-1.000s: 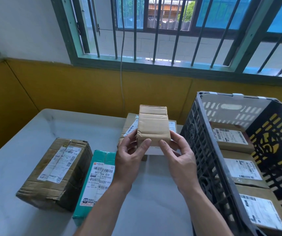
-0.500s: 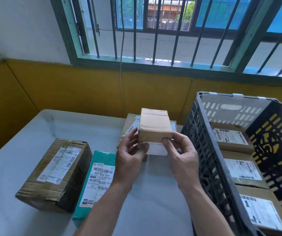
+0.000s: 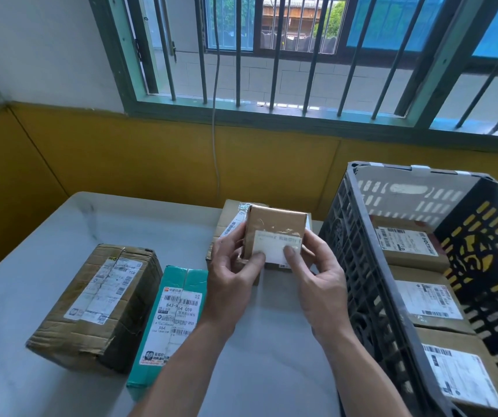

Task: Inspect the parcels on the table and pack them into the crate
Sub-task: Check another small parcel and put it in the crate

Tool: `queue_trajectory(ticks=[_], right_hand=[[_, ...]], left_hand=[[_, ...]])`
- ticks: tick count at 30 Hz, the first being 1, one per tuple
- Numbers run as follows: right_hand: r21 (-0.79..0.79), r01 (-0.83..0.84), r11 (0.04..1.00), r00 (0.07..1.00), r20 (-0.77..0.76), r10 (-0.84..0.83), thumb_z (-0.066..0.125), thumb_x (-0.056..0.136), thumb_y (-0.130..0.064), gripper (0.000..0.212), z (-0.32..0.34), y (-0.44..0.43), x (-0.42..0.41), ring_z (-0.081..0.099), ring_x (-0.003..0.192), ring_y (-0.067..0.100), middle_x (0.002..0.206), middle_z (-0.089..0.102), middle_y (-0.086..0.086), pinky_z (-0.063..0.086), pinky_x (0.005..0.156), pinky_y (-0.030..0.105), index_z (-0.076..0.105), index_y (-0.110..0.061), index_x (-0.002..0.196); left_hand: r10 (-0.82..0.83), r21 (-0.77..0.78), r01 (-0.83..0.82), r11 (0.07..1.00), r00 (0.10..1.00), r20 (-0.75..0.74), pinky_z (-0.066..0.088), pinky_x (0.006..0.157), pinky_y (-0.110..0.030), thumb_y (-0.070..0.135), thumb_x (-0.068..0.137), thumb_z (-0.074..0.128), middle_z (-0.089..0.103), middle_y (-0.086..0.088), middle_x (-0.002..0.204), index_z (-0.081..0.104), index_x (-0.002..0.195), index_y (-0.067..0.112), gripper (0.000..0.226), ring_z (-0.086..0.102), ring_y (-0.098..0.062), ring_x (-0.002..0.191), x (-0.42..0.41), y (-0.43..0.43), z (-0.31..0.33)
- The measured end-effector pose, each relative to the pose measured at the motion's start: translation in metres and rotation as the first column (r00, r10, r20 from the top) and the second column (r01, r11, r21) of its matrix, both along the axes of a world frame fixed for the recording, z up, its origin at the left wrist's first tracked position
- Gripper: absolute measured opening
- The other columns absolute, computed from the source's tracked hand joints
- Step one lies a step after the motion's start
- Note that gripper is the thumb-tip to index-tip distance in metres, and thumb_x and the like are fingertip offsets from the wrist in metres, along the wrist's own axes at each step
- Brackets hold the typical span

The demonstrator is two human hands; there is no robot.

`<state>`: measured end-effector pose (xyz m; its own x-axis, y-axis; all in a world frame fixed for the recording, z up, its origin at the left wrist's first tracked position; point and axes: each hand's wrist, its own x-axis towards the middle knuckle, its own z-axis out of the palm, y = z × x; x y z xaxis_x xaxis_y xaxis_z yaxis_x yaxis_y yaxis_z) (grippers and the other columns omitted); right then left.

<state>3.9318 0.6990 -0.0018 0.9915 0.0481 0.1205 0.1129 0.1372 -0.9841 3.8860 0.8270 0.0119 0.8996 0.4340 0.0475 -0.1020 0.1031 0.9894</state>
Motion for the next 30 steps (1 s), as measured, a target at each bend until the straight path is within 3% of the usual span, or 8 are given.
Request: queue_trajectory(ticks=[6, 10, 13, 17, 21, 27, 29, 30], right_hand=[[-0.013, 0.010, 1.000, 1.000, 0.028, -0.009, 0.071, 0.094, -0.016, 0.038, 0.003, -0.001, -0.001, 0.067, 0.109, -0.004, 0.112, 0.074, -0.022, 0.053, 0.082, 0.011, 0.064, -0.029, 0.129], [-0.012, -0.003, 1.000, 1.000, 0.023, 0.003, 0.072, 0.094, -0.020, 0.032, 0.006, -0.001, -0.002, 0.071, 0.101, 0.002, 0.107, 0.076, -0.017, 0.055, 0.080, 0.016, 0.067, -0.032, 0.123], [-0.044, -0.077, 0.996, 0.997, 0.015, 0.078, 0.072, 0.094, -0.022, 0.043, 0.006, -0.003, -0.004, 0.071, 0.107, 0.008, 0.115, 0.076, -0.009, 0.057, 0.089, 0.025, 0.062, -0.033, 0.134], [-0.050, -0.099, 0.994, 0.995, 0.013, 0.099, 0.071, 0.095, -0.017, 0.046, 0.006, -0.002, -0.006, 0.070, 0.109, 0.010, 0.121, 0.074, -0.005, 0.056, 0.090, 0.025, 0.061, -0.033, 0.137], [-0.065, -0.054, 0.996, 0.997, 0.045, 0.057, 0.074, 0.084, -0.033, 0.040, 0.011, 0.001, -0.009, 0.069, 0.103, 0.011, 0.120, 0.069, 0.001, 0.055, 0.078, 0.018, 0.065, -0.045, 0.121], [-0.144, -0.055, 0.988, 0.990, 0.120, 0.073, 0.072, 0.090, -0.028, 0.034, 0.015, 0.002, -0.012, 0.039, 0.130, -0.018, 0.149, 0.044, -0.017, 0.036, 0.093, -0.002, 0.068, -0.056, 0.110], [-0.181, -0.084, 0.980, 0.990, 0.101, 0.104, 0.068, 0.095, -0.022, 0.043, 0.015, 0.003, -0.013, 0.033, 0.140, -0.012, 0.155, 0.038, -0.017, 0.036, 0.106, 0.006, 0.068, -0.064, 0.102], [-0.184, -0.092, 0.979, 0.991, 0.082, 0.109, 0.067, 0.096, -0.020, 0.043, 0.015, 0.002, -0.013, 0.035, 0.143, -0.003, 0.156, 0.039, -0.014, 0.038, 0.114, 0.019, 0.067, -0.063, 0.102]], left_hand=[[0.029, 0.017, -0.030, 0.999, 0.999, 0.016, 0.056, 0.082, -0.017, 0.014, 0.093, 0.071, 0.071, 0.008, 0.125, 0.057, 0.126, 0.040, 0.044, 0.066, -0.002, 0.113, 0.000, 0.000, 0.000], [0.002, 0.018, -0.002, 1.000, 1.000, 0.012, 0.056, 0.081, -0.016, 0.018, 0.091, 0.073, 0.071, 0.009, 0.125, 0.058, 0.129, 0.039, 0.046, 0.067, -0.003, 0.113, -0.002, 0.001, -0.004], [0.010, 0.022, -0.010, 1.000, 1.000, 0.019, 0.055, 0.081, -0.015, 0.017, 0.090, 0.073, 0.067, 0.006, 0.132, 0.058, 0.131, 0.040, 0.050, 0.066, 0.000, 0.113, -0.003, 0.003, -0.004], [0.058, 0.013, -0.058, 0.998, 0.998, 0.024, 0.054, 0.072, -0.010, 0.037, 0.081, 0.072, 0.068, 0.012, 0.126, 0.058, 0.126, 0.046, 0.047, 0.064, 0.010, 0.107, -0.001, 0.003, 0.000], [0.084, -0.024, -0.083, 0.996, 0.996, 0.025, 0.058, 0.084, -0.021, 0.040, 0.081, 0.068, 0.068, 0.009, 0.128, 0.051, 0.124, 0.039, 0.047, 0.065, -0.004, 0.115, 0.002, 0.004, -0.001], [0.062, -0.053, -0.065, 0.997, 0.997, -0.041, 0.061, 0.078, -0.023, 0.049, 0.086, 0.058, 0.069, 0.010, 0.123, 0.048, 0.125, 0.044, 0.040, 0.066, -0.008, 0.113, -0.001, -0.001, -0.005], [0.049, -0.074, -0.054, 0.996, 0.997, -0.066, 0.059, 0.071, -0.020, 0.053, 0.085, 0.056, 0.070, 0.013, 0.120, 0.047, 0.128, 0.048, 0.044, 0.068, -0.006, 0.107, -0.001, -0.001, -0.004], [0.034, -0.087, -0.041, 0.995, 0.996, -0.077, 0.057, 0.069, -0.018, 0.054, 0.083, 0.057, 0.069, 0.014, 0.120, 0.046, 0.129, 0.049, 0.048, 0.069, -0.004, 0.104, -0.001, -0.001, -0.003]])
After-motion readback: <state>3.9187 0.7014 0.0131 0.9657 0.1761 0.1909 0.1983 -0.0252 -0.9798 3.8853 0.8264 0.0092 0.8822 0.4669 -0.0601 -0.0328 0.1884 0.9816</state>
